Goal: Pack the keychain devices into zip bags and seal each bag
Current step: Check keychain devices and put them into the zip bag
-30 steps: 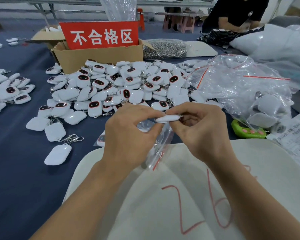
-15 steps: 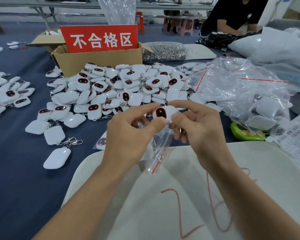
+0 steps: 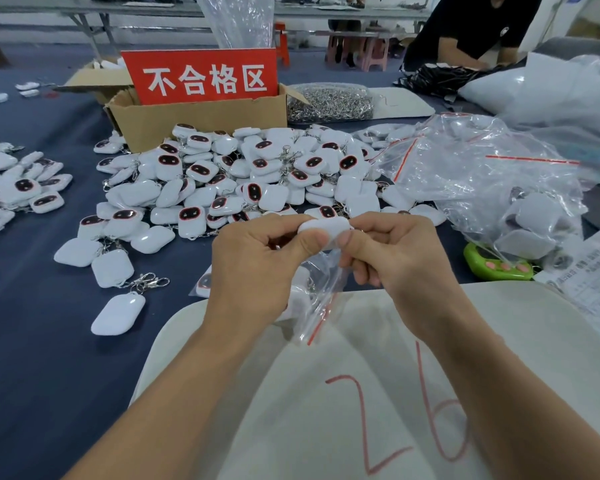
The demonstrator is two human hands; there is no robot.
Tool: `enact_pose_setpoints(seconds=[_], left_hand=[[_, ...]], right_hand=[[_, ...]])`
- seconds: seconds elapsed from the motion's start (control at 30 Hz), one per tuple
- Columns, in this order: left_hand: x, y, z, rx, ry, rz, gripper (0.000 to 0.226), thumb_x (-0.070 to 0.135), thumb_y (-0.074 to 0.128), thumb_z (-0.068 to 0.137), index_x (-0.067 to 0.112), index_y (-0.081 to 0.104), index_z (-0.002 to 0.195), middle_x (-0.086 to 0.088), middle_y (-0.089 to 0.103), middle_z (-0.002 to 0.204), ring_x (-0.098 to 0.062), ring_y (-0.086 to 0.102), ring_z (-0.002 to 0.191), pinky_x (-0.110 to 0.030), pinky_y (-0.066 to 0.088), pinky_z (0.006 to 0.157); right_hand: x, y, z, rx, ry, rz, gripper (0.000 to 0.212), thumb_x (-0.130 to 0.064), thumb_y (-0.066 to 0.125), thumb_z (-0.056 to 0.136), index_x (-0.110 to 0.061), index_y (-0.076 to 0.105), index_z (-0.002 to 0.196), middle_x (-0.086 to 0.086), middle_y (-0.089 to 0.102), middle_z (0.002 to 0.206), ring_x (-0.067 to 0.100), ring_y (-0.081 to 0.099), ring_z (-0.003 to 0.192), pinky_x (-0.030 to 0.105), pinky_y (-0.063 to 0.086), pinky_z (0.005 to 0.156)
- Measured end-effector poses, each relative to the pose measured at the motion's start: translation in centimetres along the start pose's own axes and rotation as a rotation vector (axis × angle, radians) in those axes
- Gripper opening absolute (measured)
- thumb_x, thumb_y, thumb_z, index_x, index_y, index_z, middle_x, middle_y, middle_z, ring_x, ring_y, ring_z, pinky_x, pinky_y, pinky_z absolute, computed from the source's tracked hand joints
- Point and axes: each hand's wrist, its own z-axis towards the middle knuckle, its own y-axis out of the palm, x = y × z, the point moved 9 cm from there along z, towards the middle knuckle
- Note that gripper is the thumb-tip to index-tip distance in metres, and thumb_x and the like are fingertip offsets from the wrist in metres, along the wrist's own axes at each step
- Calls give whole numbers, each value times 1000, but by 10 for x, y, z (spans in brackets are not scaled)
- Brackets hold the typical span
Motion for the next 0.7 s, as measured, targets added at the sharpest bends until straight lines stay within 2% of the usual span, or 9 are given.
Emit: enact_pose_setpoints(seconds=[0.1, 0.17, 0.23, 0.3, 0.37, 0.43, 0.53, 0.6, 0.7], left_hand=[[0, -4, -4, 51, -19, 101, 26, 32, 86, 79, 55, 74, 78, 24, 72, 74, 5, 60, 63, -8, 44, 61], [-1, -5, -6, 82, -61, 250, 11, 51, 83, 70, 49, 72, 70, 24, 68, 69, 2, 57, 61, -9, 42, 59], [-3, 0, -9, 23, -91, 462, 27, 71, 69, 62, 44, 70, 68, 25, 62, 62, 3, 56, 61, -13, 35, 52], [-1, 11, -12, -87, -25, 755, 38, 77, 59, 59, 40, 66, 68, 21, 59, 57, 2, 55, 60, -21, 26, 52], [0, 18, -14, -170, 37, 923, 39, 71, 56, 62, 33, 63, 62, 15, 54, 50, 3, 49, 54, -21, 22, 53], [-5, 15, -11, -185, 14, 906, 29, 59, 54, 65, 31, 63, 60, 16, 55, 52, 4, 49, 54, -20, 26, 54], [-11, 3, -11, -40, -100, 661, 25, 50, 55, 70, 29, 65, 62, 23, 61, 61, -2, 56, 62, -23, 38, 54], [-13, 2, -14, 26, -144, 473, 24, 42, 61, 77, 24, 66, 62, 15, 61, 58, -6, 54, 59, -28, 43, 54], [-6, 3, -15, 43, -58, 413, 27, 33, 64, 88, 22, 63, 63, 12, 59, 58, -10, 54, 60, -27, 43, 58]], right_hand=[[-5, -6, 0, 32, -46, -68, 12, -9, 75, 89, -11, 78, 78, 13, 64, 60, 15, 45, 47, 19, 38, 48], [-6, -20, 2, 118, -62, -154, 19, -9, 74, 88, -14, 75, 70, 12, 65, 59, 16, 46, 49, 25, 38, 51], [-4, -35, 5, 194, -33, -180, 24, -8, 73, 87, -13, 72, 63, 9, 63, 57, 20, 44, 52, 31, 36, 54], [-3, -42, 6, 219, -1, -143, 26, -13, 73, 81, -16, 68, 56, 9, 60, 55, 17, 43, 51, 24, 35, 51], [-2, -40, 6, 174, 33, -107, 21, -19, 69, 74, -16, 66, 53, 10, 58, 55, 13, 42, 48, 17, 34, 47], [1, -36, 6, 103, 73, -79, 19, -21, 68, 70, -14, 64, 53, 10, 57, 56, 14, 41, 49, 17, 33, 47], [3, -31, 5, 17, 75, -86, 17, -20, 69, 70, -13, 63, 55, 11, 54, 59, 13, 42, 51, 16, 33, 49], [-1, -23, 4, -9, 4, -135, 15, -18, 71, 71, -11, 67, 59, 5, 55, 57, 10, 42, 52, 16, 33, 51], [-8, -8, -1, 24, -131, -193, 10, -16, 78, 76, -11, 77, 68, -1, 69, 61, 9, 55, 59, 22, 44, 58]])
